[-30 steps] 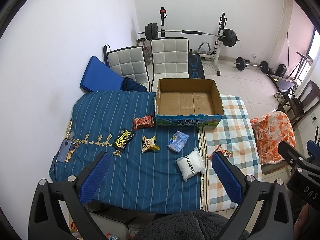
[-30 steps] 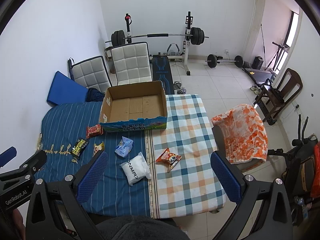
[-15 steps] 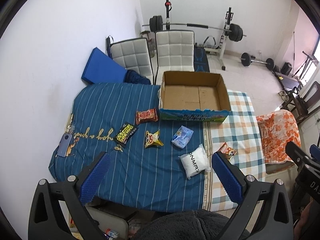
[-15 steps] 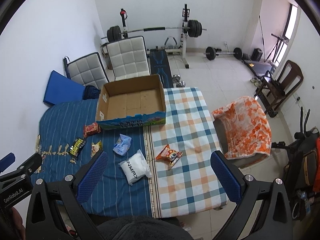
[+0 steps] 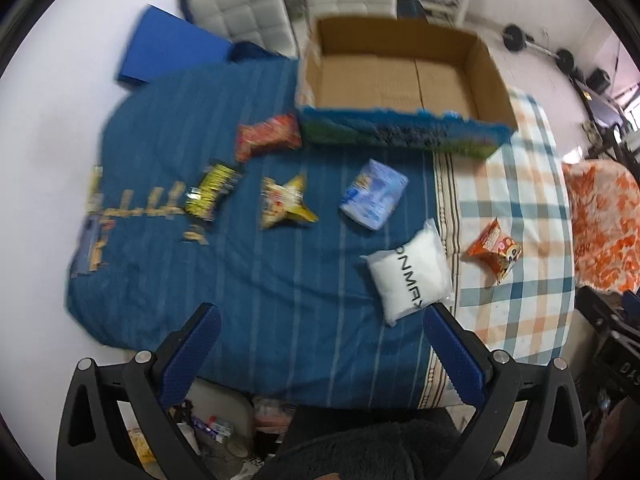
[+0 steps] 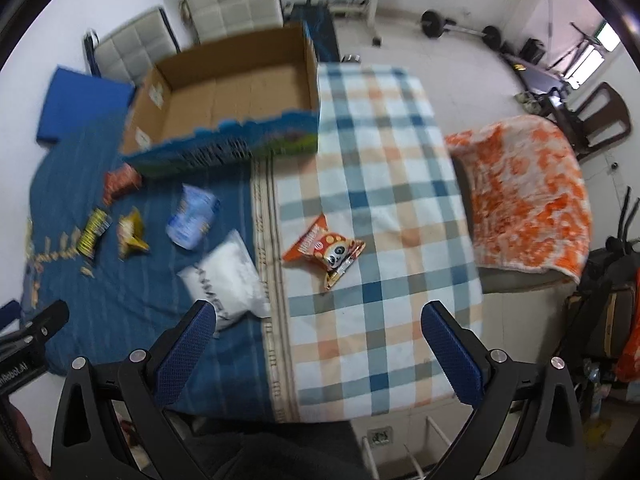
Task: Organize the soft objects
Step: 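Reach the left tool to the white ONMAX pouch while the right tool reaches the orange chip bag, then grasp the white pouch with the left tool while the right tool grasps the orange chip bag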
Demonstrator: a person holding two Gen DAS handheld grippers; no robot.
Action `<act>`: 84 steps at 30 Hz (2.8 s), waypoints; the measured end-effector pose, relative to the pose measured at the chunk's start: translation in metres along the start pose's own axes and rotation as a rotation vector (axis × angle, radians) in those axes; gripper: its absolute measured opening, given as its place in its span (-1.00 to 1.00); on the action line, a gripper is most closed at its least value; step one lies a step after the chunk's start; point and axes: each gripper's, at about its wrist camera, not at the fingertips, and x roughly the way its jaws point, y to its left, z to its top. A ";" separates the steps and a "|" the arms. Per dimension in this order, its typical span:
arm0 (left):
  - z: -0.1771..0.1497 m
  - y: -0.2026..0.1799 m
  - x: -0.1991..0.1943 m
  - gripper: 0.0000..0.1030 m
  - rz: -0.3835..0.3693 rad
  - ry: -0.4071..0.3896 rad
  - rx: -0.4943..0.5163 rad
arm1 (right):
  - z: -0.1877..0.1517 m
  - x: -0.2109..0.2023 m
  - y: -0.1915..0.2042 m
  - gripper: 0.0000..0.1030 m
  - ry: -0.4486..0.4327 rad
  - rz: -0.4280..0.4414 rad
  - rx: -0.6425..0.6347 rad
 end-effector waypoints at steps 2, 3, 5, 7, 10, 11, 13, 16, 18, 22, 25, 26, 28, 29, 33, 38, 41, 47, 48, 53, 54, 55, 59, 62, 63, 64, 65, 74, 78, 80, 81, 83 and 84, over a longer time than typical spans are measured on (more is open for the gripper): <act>0.005 -0.010 0.025 1.00 0.016 0.045 0.016 | 0.007 0.035 -0.006 1.00 0.050 -0.010 -0.037; 0.008 -0.015 0.039 1.00 0.003 0.076 0.022 | 0.011 0.052 -0.008 1.00 0.073 -0.012 -0.060; 0.015 -0.025 0.063 1.00 -0.014 0.102 0.026 | 0.020 0.089 -0.009 1.00 0.118 -0.030 -0.128; 0.021 -0.034 0.090 1.00 -0.009 0.157 0.034 | 0.026 0.114 -0.008 1.00 0.152 -0.042 -0.180; 0.026 -0.045 0.123 1.00 -0.015 0.207 0.034 | 0.037 0.156 -0.003 1.00 0.213 -0.064 -0.296; 0.026 -0.047 0.131 1.00 -0.014 0.230 0.034 | 0.041 0.173 0.000 1.00 0.236 -0.069 -0.337; 0.028 -0.053 0.151 1.00 -0.026 0.272 0.025 | 0.046 0.196 0.005 1.00 0.272 -0.061 -0.398; 0.030 -0.062 0.173 1.00 -0.043 0.327 0.009 | 0.047 0.223 0.010 1.00 0.338 -0.050 -0.467; 0.031 -0.067 0.185 1.00 -0.060 0.363 -0.012 | 0.049 0.237 0.011 1.00 0.373 -0.036 -0.475; 0.032 -0.071 0.207 1.00 -0.081 0.433 -0.065 | 0.053 0.259 0.006 0.87 0.415 -0.021 -0.449; 0.030 -0.074 0.223 1.00 -0.083 0.483 -0.111 | 0.056 0.270 -0.006 0.61 0.441 0.011 -0.359; 0.029 -0.076 0.228 1.00 -0.092 0.494 -0.123 | 0.057 0.273 -0.012 0.51 0.454 0.017 -0.312; 0.028 -0.080 0.237 1.00 -0.110 0.515 -0.154 | 0.056 0.278 -0.023 0.34 0.464 0.024 -0.242; 0.028 -0.082 0.241 1.00 -0.128 0.522 -0.174 | 0.055 0.281 -0.031 0.24 0.466 0.023 -0.212; 0.034 -0.091 0.253 0.95 -0.126 0.509 -0.207 | 0.050 0.282 -0.048 0.11 0.457 0.051 -0.099; 0.040 -0.109 0.260 0.82 -0.094 0.441 -0.110 | 0.038 0.281 -0.060 -0.02 0.473 0.103 -0.038; 0.043 -0.124 0.253 0.79 -0.053 0.385 0.031 | 0.039 0.282 -0.067 0.26 0.498 0.133 -0.054; 0.046 -0.136 0.252 0.80 -0.028 0.335 0.162 | 0.054 0.252 -0.077 0.51 0.391 0.056 -0.222; 0.047 -0.135 0.254 0.80 -0.032 0.337 0.158 | 0.057 0.251 -0.076 0.51 0.385 0.052 -0.251; 0.049 -0.126 0.261 0.82 -0.041 0.331 0.139 | 0.075 0.277 -0.058 0.51 0.439 0.093 -0.331; 0.049 -0.125 0.263 0.82 -0.042 0.329 0.136 | 0.078 0.286 -0.059 0.51 0.468 0.093 -0.330; 0.048 -0.122 0.264 0.82 -0.043 0.328 0.134 | 0.080 0.293 -0.057 0.50 0.489 0.088 -0.321; 0.037 -0.111 0.256 0.85 -0.045 0.320 0.121 | 0.086 0.309 -0.086 -0.08 0.548 0.113 -0.118; 0.032 -0.106 0.255 0.90 -0.050 0.310 0.105 | 0.090 0.307 -0.107 -0.08 0.531 0.134 0.002; 0.031 -0.104 0.257 0.91 -0.054 0.306 0.096 | 0.089 0.305 -0.113 -0.06 0.529 0.134 0.013; 0.030 -0.103 0.258 0.91 -0.058 0.303 0.089 | 0.094 0.291 -0.107 -0.05 0.531 0.130 0.019; 0.029 -0.101 0.260 0.91 -0.062 0.299 0.083 | 0.094 0.288 -0.111 0.02 0.530 0.132 0.024; 0.026 -0.095 0.264 0.64 -0.074 0.236 0.083 | 0.093 0.284 -0.110 -0.02 0.515 0.112 0.058; 0.020 -0.093 0.256 0.54 -0.070 0.206 0.118 | 0.083 0.277 -0.098 -0.08 0.486 0.072 0.020; 0.019 -0.091 0.253 0.50 -0.071 0.196 0.129 | 0.080 0.270 -0.099 -0.08 0.484 0.073 0.022; 0.018 -0.089 0.252 0.49 -0.072 0.191 0.130 | 0.079 0.267 -0.099 -0.09 0.482 0.077 0.027; 0.015 -0.085 0.249 0.49 -0.077 0.185 0.132 | 0.074 0.263 -0.090 -0.09 0.470 0.075 0.036; 0.012 -0.081 0.250 0.52 -0.077 0.185 0.134 | 0.073 0.258 -0.089 -0.09 0.462 0.073 0.038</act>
